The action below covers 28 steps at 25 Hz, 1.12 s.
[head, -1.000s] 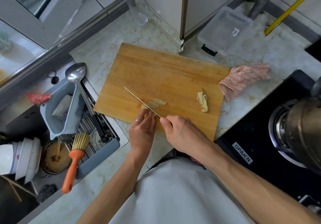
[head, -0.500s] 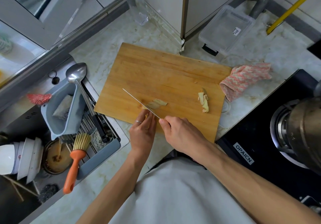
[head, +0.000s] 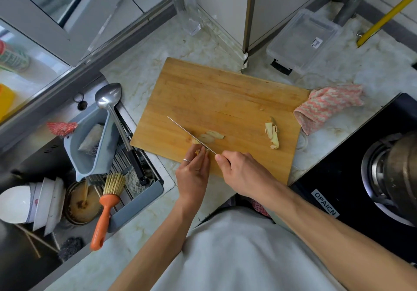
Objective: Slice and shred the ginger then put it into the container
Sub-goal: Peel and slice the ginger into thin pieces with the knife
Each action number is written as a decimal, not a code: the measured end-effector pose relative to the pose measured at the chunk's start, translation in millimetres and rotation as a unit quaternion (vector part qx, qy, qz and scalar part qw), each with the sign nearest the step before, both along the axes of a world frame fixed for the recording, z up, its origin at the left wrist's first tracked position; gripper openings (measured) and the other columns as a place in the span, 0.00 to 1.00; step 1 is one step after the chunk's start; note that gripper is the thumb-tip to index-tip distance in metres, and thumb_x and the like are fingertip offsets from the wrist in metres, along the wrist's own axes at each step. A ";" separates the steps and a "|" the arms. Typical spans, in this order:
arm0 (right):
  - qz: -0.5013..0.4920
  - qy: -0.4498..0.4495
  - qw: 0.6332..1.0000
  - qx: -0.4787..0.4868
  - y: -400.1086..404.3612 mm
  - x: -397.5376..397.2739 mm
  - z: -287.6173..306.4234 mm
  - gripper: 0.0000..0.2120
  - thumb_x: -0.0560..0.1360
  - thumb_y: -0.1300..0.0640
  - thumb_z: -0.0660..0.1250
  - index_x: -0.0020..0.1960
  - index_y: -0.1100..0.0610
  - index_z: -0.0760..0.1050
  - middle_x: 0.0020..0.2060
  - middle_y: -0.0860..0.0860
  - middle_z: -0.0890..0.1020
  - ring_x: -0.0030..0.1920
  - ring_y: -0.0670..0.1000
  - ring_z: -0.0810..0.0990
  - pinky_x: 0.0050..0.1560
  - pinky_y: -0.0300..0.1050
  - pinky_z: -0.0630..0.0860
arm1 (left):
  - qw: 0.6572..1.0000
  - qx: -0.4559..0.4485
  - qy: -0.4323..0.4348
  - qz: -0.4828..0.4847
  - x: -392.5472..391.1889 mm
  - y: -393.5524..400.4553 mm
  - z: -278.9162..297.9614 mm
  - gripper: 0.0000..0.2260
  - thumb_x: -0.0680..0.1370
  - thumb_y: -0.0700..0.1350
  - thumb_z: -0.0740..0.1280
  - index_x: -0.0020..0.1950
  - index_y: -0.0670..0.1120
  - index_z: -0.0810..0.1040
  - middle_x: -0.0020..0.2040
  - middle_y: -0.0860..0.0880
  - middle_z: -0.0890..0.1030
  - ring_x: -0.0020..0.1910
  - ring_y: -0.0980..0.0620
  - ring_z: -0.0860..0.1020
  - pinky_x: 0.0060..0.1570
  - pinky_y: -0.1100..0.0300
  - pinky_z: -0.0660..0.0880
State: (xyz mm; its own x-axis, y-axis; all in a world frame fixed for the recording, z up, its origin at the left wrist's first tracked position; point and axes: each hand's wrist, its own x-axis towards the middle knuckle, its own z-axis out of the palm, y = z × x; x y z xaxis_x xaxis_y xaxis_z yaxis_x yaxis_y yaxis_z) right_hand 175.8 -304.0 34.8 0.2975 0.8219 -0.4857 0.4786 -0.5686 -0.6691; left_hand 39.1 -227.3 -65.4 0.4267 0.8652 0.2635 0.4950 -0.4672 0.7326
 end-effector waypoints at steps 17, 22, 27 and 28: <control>0.019 -0.077 0.996 0.050 -1.9 -17.0 -22.9 0.17 0.84 0.43 0.51 0.48 0.53 0.70 0.38 0.57 0.81 0.39 0.63 0.79 0.35 0.48 0.68 | 0.997 -0.076 0.012 -0.010 -7.5 -2.2 12.6 0.10 0.78 0.44 0.69 0.56 0.44 0.86 0.65 0.50 0.79 0.53 0.57 0.82 0.53 0.63 0.77; 0.013 -0.068 0.996 0.060 -13.0 0.2 -11.7 0.17 0.84 0.42 0.55 0.58 0.51 0.77 0.36 0.53 0.80 0.40 0.62 0.80 0.36 0.52 0.74 | 0.996 -0.083 0.034 -0.006 -1.4 3.1 21.5 0.06 0.78 0.40 0.71 0.53 0.42 0.86 0.57 0.48 0.83 0.47 0.56 0.81 0.49 0.68 0.75; 0.031 -0.172 0.981 0.079 -20.2 24.3 -0.4 0.19 0.82 0.37 0.57 0.58 0.50 0.76 0.42 0.53 0.84 0.41 0.61 0.81 0.38 0.51 0.77 | 0.996 -0.043 -0.041 0.072 -1.6 14.5 63.0 0.05 0.78 0.41 0.71 0.48 0.41 0.85 0.47 0.49 0.83 0.45 0.54 0.80 0.47 0.60 0.76; 0.042 -0.188 0.977 0.091 -20.5 27.2 -1.6 0.18 0.81 0.37 0.57 0.55 0.50 0.74 0.40 0.52 0.83 0.39 0.60 0.80 0.36 0.50 0.77 | 0.997 -0.013 -0.044 0.066 -1.3 20.7 71.6 0.05 0.78 0.41 0.70 0.47 0.41 0.85 0.46 0.49 0.82 0.44 0.54 0.78 0.45 0.62 0.75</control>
State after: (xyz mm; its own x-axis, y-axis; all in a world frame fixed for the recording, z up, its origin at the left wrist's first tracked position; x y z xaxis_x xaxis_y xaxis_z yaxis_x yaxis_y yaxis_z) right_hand 202.9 -324.5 33.2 0.3543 0.9136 -0.1993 0.7499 -0.4049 -0.5232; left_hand 37.9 -206.5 6.2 0.2845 0.9193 0.2720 0.4849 -0.3827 0.7864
